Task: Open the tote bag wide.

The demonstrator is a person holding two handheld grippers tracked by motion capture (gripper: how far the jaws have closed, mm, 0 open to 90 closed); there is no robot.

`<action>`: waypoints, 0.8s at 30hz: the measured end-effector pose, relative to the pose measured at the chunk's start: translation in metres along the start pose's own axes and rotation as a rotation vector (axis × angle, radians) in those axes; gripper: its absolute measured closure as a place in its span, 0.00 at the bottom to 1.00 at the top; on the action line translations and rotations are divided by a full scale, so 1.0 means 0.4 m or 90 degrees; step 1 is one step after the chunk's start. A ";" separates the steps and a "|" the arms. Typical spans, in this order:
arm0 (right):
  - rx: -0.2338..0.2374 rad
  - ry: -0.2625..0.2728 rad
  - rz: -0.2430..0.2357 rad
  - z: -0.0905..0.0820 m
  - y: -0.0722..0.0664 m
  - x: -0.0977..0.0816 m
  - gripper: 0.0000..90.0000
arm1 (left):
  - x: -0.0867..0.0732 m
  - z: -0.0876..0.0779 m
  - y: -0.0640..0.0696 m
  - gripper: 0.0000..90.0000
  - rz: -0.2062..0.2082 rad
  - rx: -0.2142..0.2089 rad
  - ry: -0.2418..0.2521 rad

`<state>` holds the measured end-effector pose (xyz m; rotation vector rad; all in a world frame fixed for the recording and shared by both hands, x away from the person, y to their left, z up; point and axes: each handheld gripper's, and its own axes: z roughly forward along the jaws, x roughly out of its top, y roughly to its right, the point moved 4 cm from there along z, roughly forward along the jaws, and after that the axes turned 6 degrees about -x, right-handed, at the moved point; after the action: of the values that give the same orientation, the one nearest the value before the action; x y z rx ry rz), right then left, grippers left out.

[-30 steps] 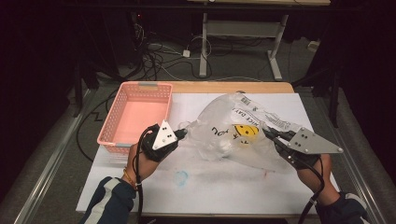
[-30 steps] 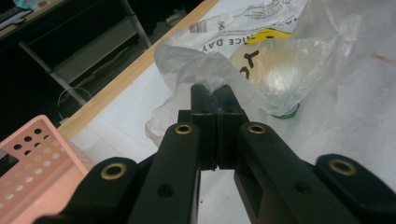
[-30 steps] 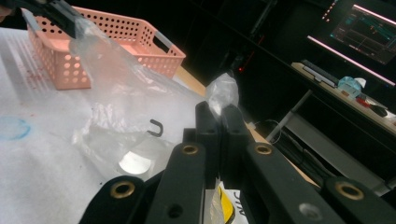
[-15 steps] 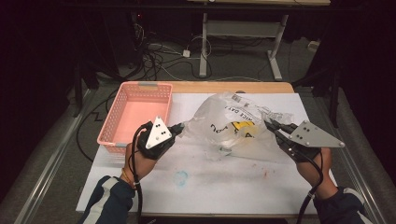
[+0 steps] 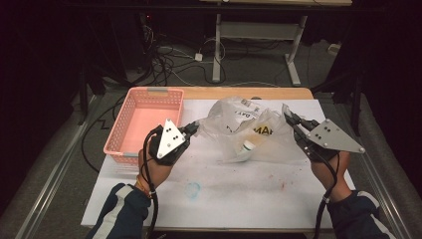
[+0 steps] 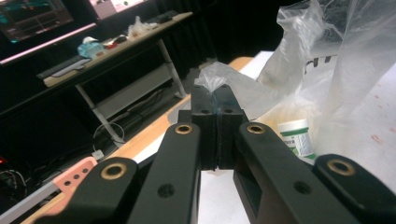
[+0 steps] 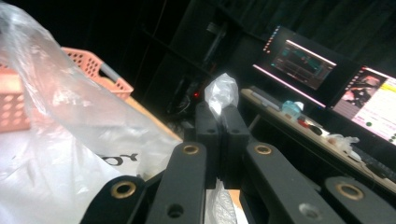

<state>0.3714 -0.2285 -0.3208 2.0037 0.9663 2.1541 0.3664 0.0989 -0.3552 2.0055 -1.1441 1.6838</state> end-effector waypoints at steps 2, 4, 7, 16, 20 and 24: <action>-0.009 0.004 0.006 0.007 0.008 0.005 1.00 | 0.009 -0.004 -0.006 0.97 -0.005 0.004 0.009; -0.016 0.004 0.010 0.016 0.015 0.008 1.00 | 0.017 -0.006 -0.010 0.97 -0.005 0.006 0.015; -0.022 0.004 0.017 0.027 0.020 0.010 1.00 | 0.024 -0.006 -0.012 0.97 -0.004 0.010 0.021; -0.034 0.001 0.023 0.060 0.036 0.025 1.00 | 0.046 0.014 -0.020 0.97 -0.014 0.011 0.040; -0.037 0.001 0.024 0.073 0.039 0.026 1.00 | 0.059 0.030 -0.020 0.97 -0.019 0.012 0.054; -0.046 -0.002 0.024 0.089 0.046 0.028 1.00 | 0.069 0.051 -0.026 0.97 -0.023 0.016 0.064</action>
<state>0.4090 -0.2241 -0.3034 2.0069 0.8438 2.1705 0.3882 0.0813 -0.3326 1.9212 -1.0514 1.7667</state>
